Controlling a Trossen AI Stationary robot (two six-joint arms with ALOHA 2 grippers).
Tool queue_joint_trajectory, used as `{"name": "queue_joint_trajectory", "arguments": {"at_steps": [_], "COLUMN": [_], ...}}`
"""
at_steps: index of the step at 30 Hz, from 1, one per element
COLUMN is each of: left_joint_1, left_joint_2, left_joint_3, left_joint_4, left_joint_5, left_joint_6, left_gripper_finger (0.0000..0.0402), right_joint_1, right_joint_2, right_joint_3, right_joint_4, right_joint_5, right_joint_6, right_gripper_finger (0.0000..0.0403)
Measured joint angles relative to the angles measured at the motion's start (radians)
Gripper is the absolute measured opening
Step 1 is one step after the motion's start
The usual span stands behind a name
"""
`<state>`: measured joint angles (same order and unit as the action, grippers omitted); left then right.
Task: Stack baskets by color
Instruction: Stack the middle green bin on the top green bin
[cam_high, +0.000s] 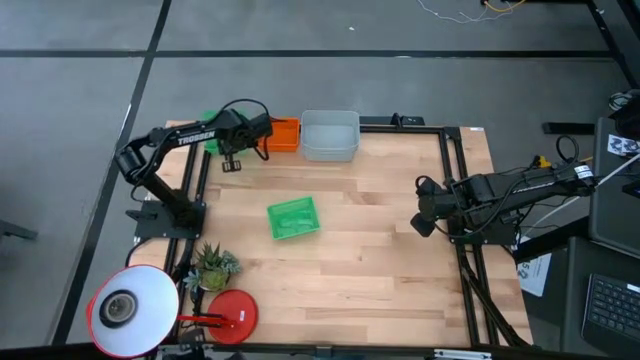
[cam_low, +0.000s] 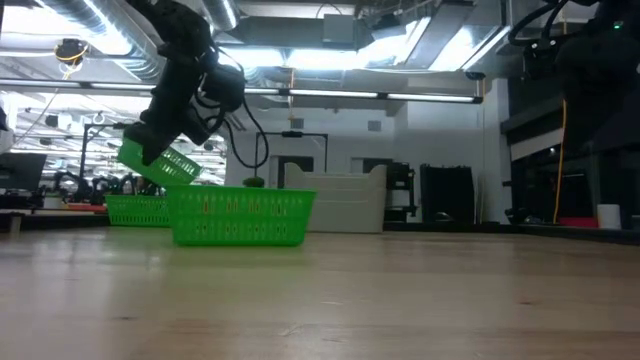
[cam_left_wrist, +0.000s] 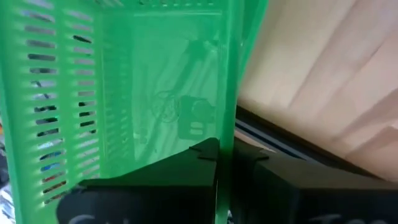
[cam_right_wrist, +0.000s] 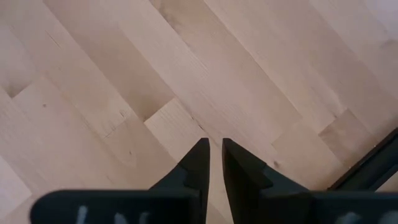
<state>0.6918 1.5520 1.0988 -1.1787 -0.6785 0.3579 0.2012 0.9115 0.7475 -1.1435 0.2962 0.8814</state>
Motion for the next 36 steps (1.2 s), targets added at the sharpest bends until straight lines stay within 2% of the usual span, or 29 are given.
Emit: {"name": "queue_joint_trajectory", "arguments": {"at_steps": [5,16,23,27,31,36], "left_joint_1": [0.011,0.017,0.017,0.017,0.017,0.017], "left_joint_2": [0.0,0.0,0.0,0.0,0.0,0.0], "left_joint_3": [0.0,0.0,0.0,0.0,0.0,0.0], "left_joint_4": [0.04,0.039,0.042,0.061,0.084,0.088], "left_joint_5": [-0.013,-0.065,-0.126,-0.127,-0.127,-0.125], "left_joint_6": [0.06,0.064,0.064,0.07,0.146,0.116], "left_gripper_finger": [0.0026,0.0088,0.0094,0.0094,0.0094,0.0094], "right_joint_1": [0.0,0.0,0.0,0.0,0.0,0.0], "right_joint_2": [0.0,0.0,0.0,0.0,0.0,0.0], "right_joint_3": [0.0,0.0,0.0,0.0,0.0,0.0], "right_joint_4": [0.0,0.004,0.011,0.011,0.011,0.011], "right_joint_5": [0.0,-0.001,-0.001,-0.001,-0.001,-0.002], "right_joint_6": [0.0,0.0,0.0,0.0,0.0,0.0], "right_gripper_finger": [0.0044,0.0044,0.0044,0.0044,0.0044,0.0044]}}
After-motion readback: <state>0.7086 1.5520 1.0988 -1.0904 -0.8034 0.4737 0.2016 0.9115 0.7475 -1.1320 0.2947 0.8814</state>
